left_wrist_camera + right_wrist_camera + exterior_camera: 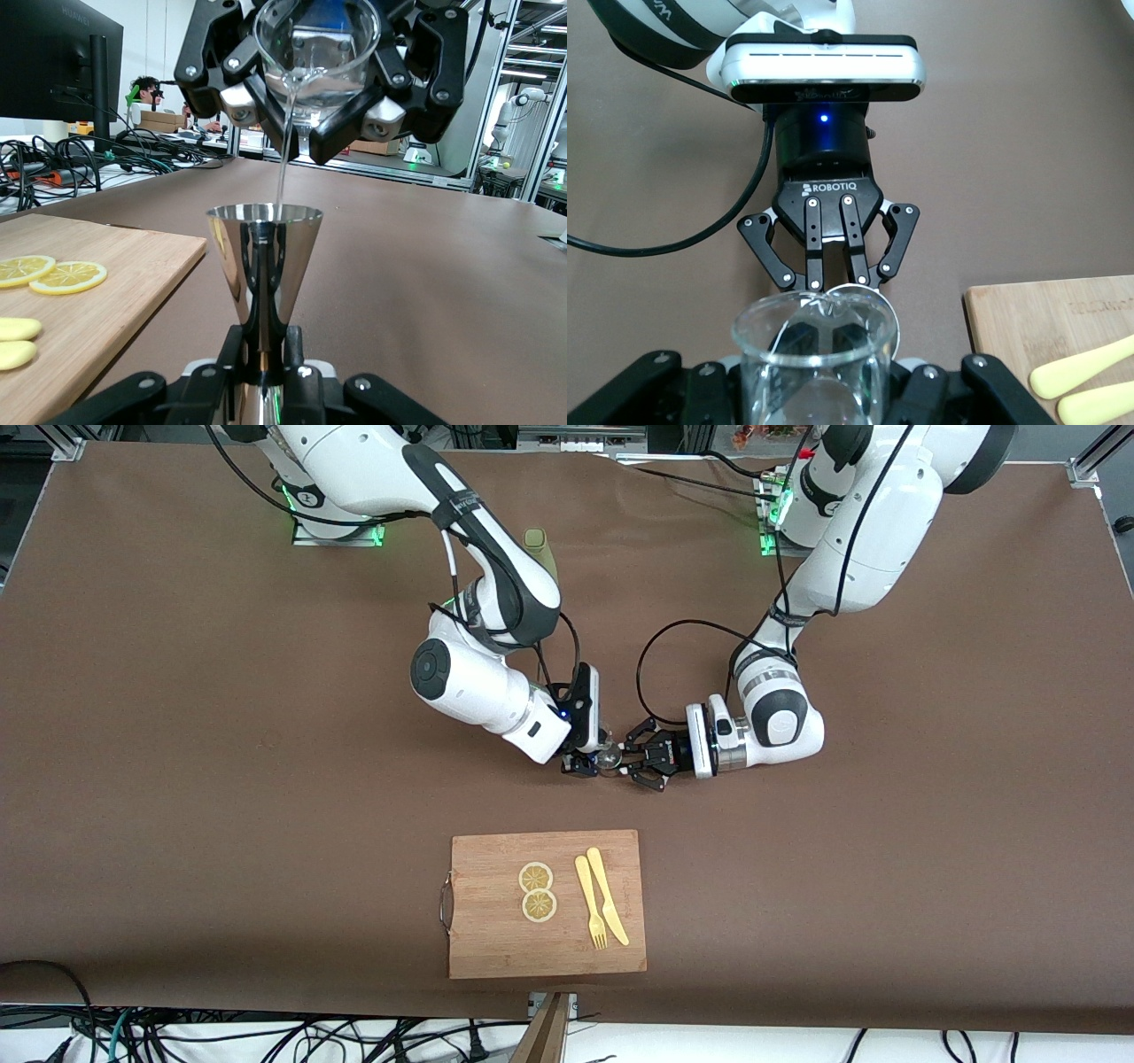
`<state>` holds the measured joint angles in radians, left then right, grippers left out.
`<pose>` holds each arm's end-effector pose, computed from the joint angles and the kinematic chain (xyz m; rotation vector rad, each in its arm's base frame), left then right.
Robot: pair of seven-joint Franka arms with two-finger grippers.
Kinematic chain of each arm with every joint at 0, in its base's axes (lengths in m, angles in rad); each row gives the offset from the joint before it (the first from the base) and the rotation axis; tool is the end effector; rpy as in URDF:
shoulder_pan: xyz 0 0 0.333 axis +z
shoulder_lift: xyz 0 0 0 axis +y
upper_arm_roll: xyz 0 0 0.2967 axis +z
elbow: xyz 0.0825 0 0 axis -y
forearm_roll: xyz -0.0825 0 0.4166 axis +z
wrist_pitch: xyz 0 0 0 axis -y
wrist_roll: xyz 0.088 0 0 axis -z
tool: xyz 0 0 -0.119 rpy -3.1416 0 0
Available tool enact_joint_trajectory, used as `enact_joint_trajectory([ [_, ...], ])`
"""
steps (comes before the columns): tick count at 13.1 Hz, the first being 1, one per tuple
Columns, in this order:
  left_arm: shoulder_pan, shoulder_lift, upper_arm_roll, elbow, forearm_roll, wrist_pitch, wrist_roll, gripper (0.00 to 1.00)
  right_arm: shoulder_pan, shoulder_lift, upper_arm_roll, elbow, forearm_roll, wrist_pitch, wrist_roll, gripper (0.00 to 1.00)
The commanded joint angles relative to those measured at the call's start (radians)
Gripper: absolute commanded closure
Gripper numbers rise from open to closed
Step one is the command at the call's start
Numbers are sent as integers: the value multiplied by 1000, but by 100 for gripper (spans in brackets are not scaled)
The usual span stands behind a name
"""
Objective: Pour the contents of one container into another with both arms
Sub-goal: 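Tilt the glass cup with the right gripper over the jigger's rim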
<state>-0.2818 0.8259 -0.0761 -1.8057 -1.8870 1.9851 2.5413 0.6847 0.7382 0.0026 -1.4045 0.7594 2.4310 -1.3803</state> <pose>0.5696 -0.2879 0.0545 1.4931 -1.1421 1.1306 0.5949 0.4975 0.2543 -1.8807 -1.8402 -0.6106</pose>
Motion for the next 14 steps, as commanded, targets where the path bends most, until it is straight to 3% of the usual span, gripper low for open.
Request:
enact_joint_trajectory([
  [1,-14,-16,2,-7,-38,23,24,100,13,-7,-10,2,-23,11,26,100],
  [11,-16,-16,2,-6,-40,26,24,100,9,-10,-6,2,-14,11,67,100],
  [14,-16,-16,2,-6,-38,26,24,100,-4,-13,-4,1,88,10,55,100],
])
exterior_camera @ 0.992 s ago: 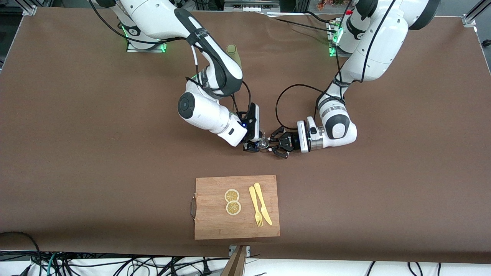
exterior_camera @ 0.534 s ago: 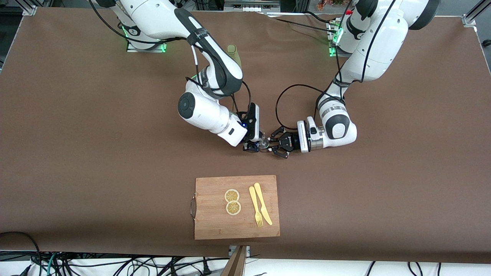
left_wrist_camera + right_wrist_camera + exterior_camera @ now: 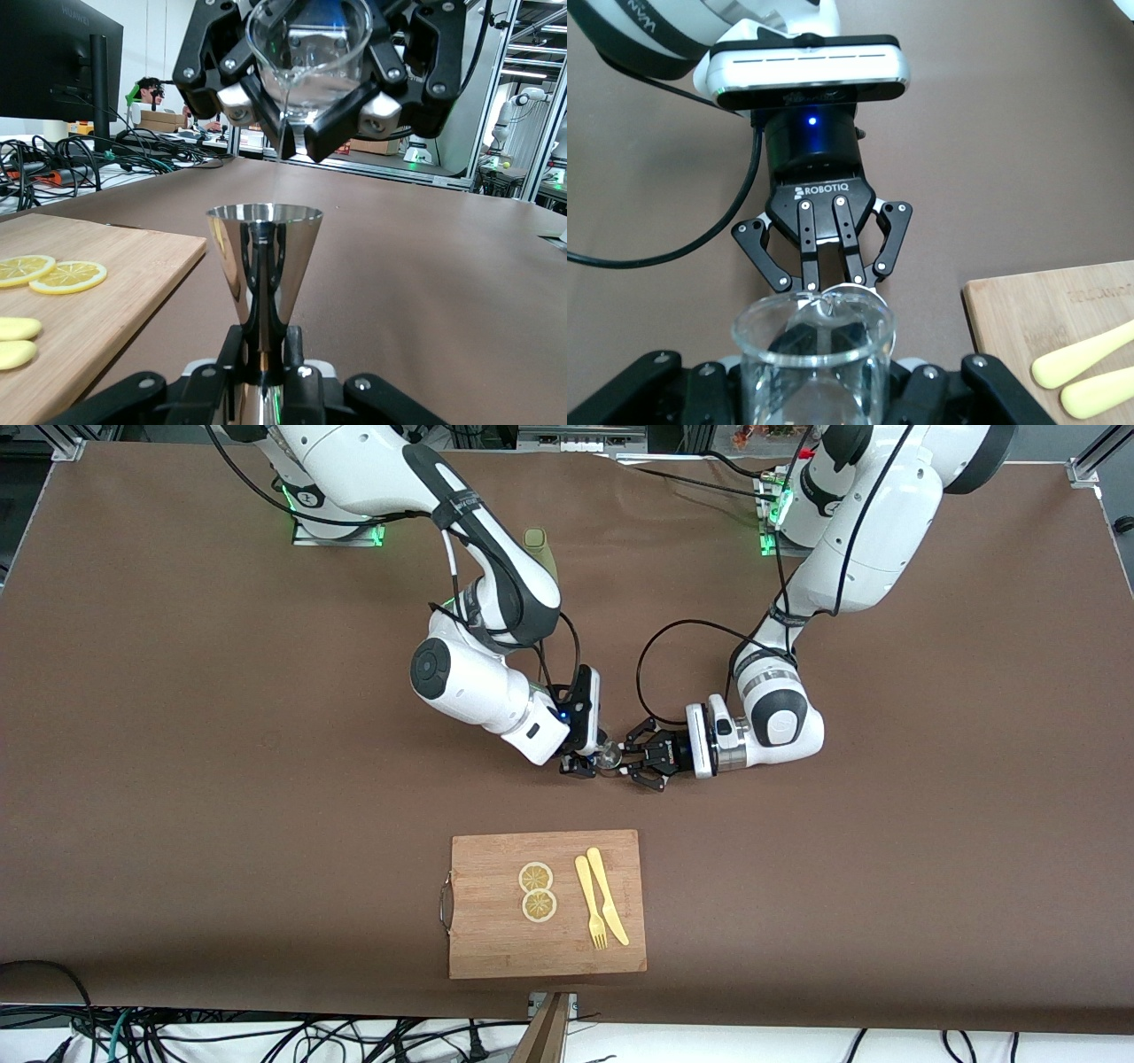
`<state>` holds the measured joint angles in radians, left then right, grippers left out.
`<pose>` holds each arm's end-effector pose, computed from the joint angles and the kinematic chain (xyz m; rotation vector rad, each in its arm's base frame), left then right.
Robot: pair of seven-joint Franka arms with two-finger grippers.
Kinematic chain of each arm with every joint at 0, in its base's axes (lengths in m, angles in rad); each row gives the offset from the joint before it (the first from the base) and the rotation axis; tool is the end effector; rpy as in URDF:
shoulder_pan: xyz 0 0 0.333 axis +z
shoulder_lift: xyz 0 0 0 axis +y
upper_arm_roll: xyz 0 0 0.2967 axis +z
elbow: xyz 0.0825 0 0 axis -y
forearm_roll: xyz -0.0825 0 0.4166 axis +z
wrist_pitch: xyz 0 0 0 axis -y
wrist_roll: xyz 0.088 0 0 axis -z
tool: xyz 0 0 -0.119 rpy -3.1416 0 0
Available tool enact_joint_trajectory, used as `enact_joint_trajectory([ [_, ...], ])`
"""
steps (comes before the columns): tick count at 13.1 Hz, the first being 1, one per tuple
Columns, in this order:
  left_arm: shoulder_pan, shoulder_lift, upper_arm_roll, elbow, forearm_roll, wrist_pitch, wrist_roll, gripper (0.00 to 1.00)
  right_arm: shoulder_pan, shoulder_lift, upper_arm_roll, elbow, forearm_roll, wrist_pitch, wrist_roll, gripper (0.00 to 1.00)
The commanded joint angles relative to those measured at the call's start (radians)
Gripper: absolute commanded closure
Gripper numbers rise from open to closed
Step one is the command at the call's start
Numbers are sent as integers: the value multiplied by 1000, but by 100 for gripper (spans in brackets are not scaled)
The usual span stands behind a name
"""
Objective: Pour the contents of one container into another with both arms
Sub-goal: 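Tilt the glass cup with the right gripper over the jigger's rim, then carry the glass cup and jigger back toward their starting spots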
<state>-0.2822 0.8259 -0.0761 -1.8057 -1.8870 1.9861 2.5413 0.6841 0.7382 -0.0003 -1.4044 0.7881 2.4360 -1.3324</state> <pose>0.5696 -0.2880 0.0544 1.4938 -1.1427 1.1302 0.5969 0.4958 0.2549 -1.9278 -1.7540 -0.6050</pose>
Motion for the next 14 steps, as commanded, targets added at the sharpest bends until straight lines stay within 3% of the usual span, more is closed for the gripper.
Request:
enact_joint_trajectory([
  [1,-15,-16,2,-6,-38,25,24,100,-3,-16,-1,1,98,5,4,100],
  [6,-8,-17,2,-9,-35,22,28,100,-11,-49,-3,-4,268,-5,-103,100],
  [8,4,-19,2,-10,-32,14,36,100,-31,-66,-7,-10,295,-40,-140,100],
  [12,67,-17,4,-26,-21,-79,78,100,-141,-86,-7,-10,298,-216,-244,100],
  [14,113,-21,4,-38,5,-137,102,100,-224,-86,-7,-11,342,-354,-357,100],
])
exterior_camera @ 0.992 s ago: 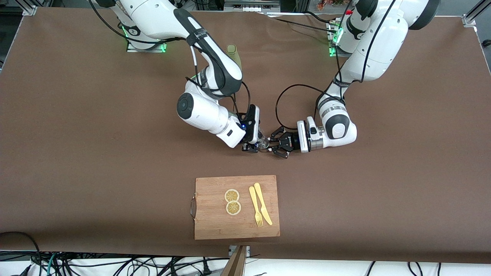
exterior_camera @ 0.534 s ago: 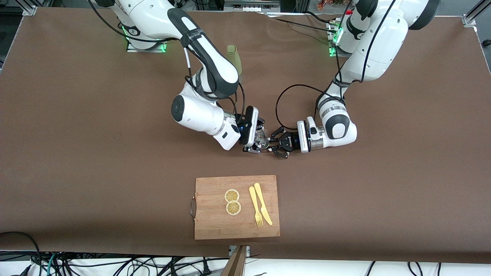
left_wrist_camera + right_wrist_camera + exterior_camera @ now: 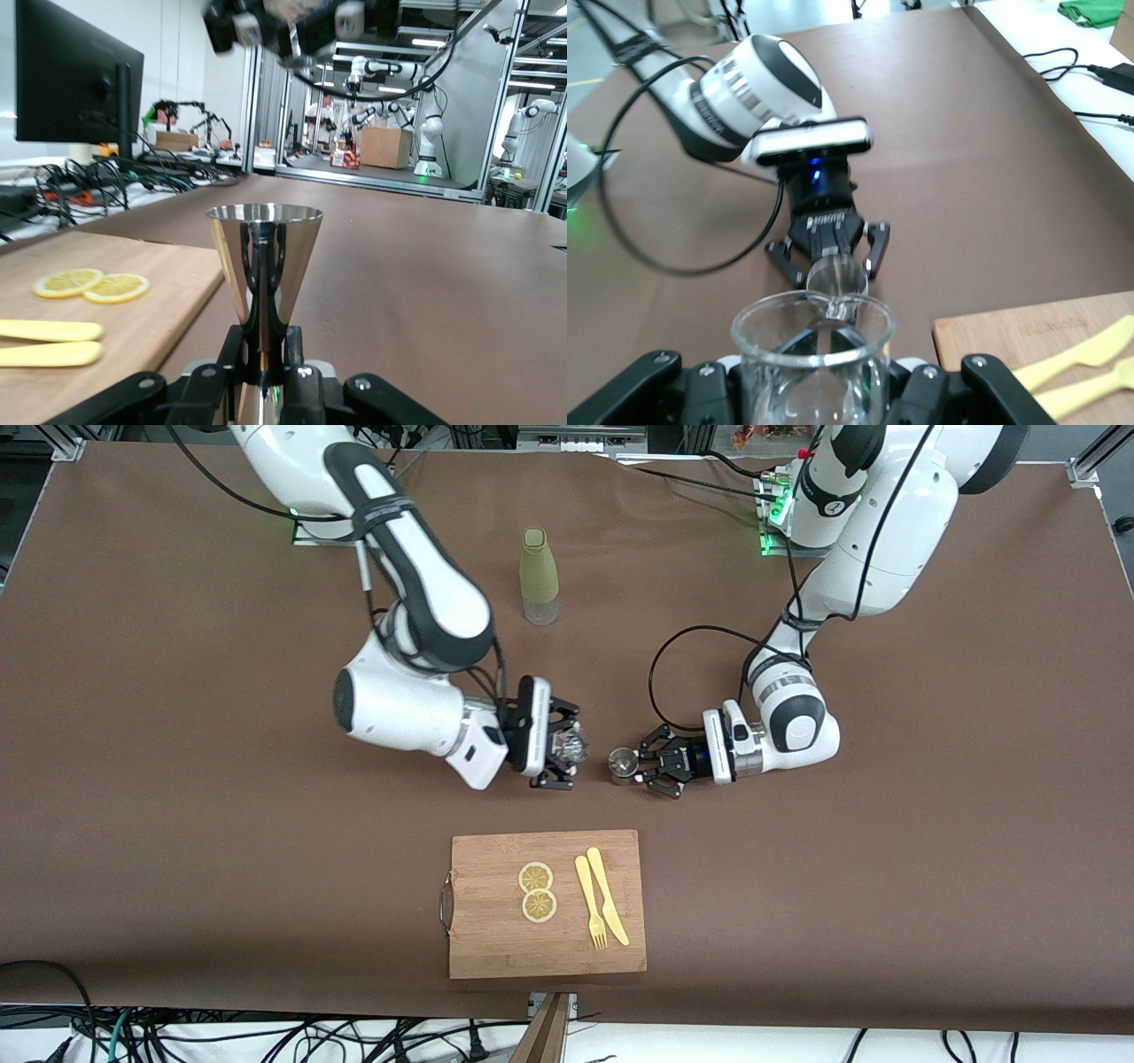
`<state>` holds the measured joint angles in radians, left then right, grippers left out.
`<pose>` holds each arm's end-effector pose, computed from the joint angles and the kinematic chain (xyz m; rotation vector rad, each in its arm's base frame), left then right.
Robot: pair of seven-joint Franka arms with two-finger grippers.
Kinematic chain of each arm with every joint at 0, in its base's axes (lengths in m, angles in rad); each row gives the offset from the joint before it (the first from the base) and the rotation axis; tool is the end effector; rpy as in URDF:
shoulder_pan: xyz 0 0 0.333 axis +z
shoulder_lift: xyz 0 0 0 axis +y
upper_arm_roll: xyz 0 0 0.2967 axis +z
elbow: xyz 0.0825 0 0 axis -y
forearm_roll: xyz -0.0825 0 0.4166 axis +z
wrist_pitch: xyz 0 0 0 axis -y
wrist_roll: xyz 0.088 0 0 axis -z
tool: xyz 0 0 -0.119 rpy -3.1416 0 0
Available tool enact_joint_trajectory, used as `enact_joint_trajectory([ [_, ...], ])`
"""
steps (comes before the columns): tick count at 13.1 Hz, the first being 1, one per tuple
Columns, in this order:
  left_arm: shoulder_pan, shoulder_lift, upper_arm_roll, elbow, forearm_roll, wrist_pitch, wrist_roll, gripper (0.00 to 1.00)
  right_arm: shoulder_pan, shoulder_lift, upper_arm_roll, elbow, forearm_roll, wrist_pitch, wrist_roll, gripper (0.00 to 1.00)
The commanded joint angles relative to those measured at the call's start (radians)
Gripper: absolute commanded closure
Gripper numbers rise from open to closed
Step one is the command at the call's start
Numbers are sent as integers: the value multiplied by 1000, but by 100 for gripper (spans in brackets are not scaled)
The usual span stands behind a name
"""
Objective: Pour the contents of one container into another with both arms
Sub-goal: 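Carry the glass cup and jigger back toward their starting spots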
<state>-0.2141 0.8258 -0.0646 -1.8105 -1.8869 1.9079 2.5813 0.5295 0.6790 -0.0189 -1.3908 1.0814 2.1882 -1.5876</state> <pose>0.5857 -0.2498 0.0590 1.4596 -1.1101 1.2131 0.6495 0.4136 0.2984 -1.7212 -1.5843 -0.6898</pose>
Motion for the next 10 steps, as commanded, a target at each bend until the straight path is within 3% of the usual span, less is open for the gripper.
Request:
enact_joint_trajectory([
  [1,79,-20,-7,-36,47,-96,65,100,-121,-27,11,-27,66,-187,-167,100],
  [6,300,-20,28,-53,364,-269,80,100,-336,-12,11,-54,68,-465,-368,100],
  [10,367,-7,181,-52,517,-414,224,100,-508,68,11,-88,68,-642,-563,100],
])
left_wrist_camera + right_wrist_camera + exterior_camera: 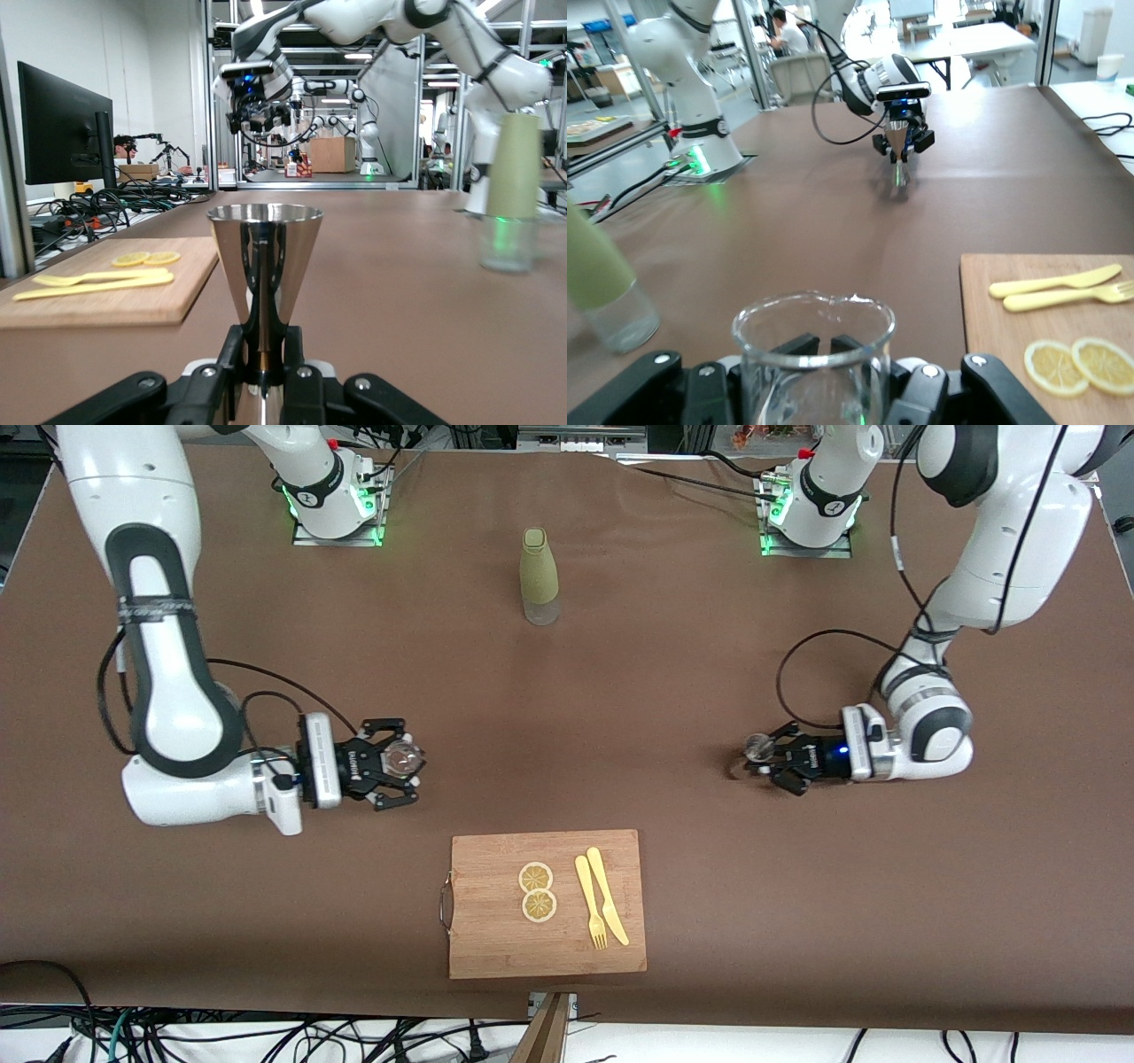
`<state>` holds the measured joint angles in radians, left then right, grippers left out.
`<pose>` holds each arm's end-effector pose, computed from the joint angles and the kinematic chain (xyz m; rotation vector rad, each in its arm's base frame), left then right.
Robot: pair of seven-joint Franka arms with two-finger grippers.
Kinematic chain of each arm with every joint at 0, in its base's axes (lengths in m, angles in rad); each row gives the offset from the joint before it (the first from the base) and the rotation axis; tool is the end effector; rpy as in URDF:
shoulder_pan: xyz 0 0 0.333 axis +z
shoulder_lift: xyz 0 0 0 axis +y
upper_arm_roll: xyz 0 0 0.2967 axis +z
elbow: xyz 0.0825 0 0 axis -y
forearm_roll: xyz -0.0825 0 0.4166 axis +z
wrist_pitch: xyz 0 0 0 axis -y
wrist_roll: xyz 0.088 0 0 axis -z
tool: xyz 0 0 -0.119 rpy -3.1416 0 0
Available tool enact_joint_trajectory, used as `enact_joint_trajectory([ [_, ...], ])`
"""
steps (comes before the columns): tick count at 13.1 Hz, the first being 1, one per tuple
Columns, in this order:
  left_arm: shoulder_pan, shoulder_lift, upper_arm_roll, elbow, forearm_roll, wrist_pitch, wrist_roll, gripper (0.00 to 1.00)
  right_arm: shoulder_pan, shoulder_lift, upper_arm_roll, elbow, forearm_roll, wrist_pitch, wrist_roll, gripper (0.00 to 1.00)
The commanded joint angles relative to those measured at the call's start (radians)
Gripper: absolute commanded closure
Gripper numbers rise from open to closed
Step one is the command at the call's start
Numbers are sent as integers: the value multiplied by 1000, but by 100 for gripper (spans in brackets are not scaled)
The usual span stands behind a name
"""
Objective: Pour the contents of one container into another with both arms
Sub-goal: 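Carry the glass cup and jigger back toward their starting spots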
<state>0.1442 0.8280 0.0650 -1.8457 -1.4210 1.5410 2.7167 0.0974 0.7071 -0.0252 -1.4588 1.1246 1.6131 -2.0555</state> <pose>0.5682 -0.0005 0.0499 1.2895 -1.2782 1.2171 0.6857 0.1565 0.2449 -1.3326 -1.5582 -0.7147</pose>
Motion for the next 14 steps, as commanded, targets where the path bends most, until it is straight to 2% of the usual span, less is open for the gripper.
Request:
enact_joint_trajectory([
  [1,27,3,74,-17,77,-85,127,100,-120,78,18,-23,24,-102,-142,100],
  [5,64,45,177,-3,154,-191,208,100,-255,218,18,-38,-2,-168,-328,100],
  [10,97,95,199,5,183,-246,291,100,-358,291,16,-40,-109,-194,-411,100],
  [14,101,140,216,34,185,-263,327,100,-383,362,16,-37,-118,-185,-466,100],
])
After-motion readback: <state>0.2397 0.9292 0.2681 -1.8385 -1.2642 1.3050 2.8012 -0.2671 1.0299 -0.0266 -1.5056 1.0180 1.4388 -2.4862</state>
